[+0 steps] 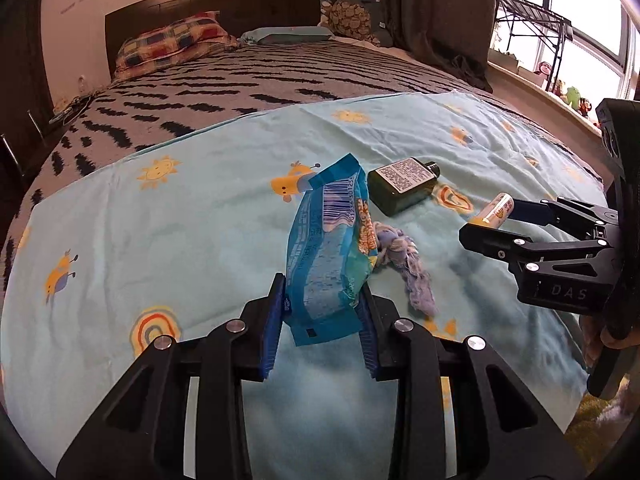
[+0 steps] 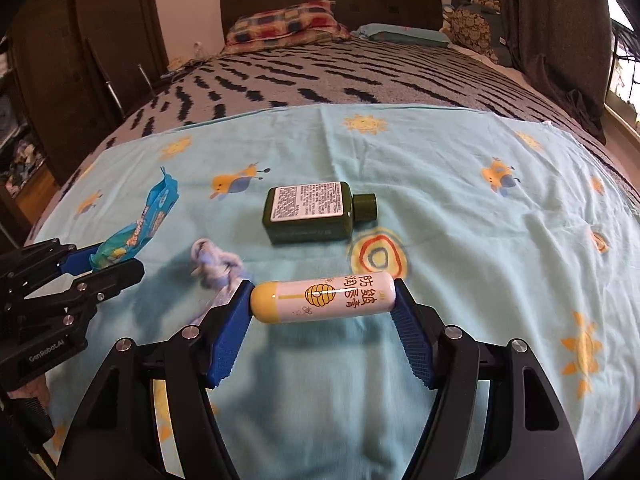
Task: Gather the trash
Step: 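Grasp the blue snack bag with the left tool while the right tool grasps the yellow-capped tube, then lower both tools into the black bin and open them, dropping bag and tube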
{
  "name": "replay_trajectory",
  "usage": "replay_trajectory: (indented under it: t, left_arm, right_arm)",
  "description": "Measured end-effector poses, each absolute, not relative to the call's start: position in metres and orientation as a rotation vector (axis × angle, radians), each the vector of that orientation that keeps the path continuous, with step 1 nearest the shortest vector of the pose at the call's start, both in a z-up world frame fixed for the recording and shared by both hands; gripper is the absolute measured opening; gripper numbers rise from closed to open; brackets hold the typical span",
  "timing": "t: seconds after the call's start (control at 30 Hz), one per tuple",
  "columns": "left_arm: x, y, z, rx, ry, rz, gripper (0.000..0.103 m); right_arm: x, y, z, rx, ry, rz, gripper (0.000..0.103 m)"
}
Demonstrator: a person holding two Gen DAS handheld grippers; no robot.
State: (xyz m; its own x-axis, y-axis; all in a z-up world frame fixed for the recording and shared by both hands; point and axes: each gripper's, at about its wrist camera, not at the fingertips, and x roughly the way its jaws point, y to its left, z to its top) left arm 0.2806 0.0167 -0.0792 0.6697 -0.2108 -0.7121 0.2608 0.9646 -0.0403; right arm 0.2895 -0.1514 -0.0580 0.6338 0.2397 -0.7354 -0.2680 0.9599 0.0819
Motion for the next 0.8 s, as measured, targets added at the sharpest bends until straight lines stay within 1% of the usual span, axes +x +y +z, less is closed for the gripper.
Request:
replay_trajectory:
  t: [0.2, 0.47, 0.8]
  left_arm:
    - [0.228, 0.012, -0.073, 0.050, 0.788, -0.293, 0.032]
    - [0.155, 0.000, -0.063, 0.034, 0.753, -0.335, 0.032]
    - [0.072, -0.022, -0.069, 0.018, 0.744, -0.393, 0.032]
  right_arm:
    - [0.252, -0.169, -0.060, -0.020, 0.841, 0.284, 0.069]
    - [0.179, -0.192, -0.042, -0.015, 0.775, 0.288, 0.069]
    - [0.085, -0.206, -0.031, -0.016, 0.719, 0.323, 0.069]
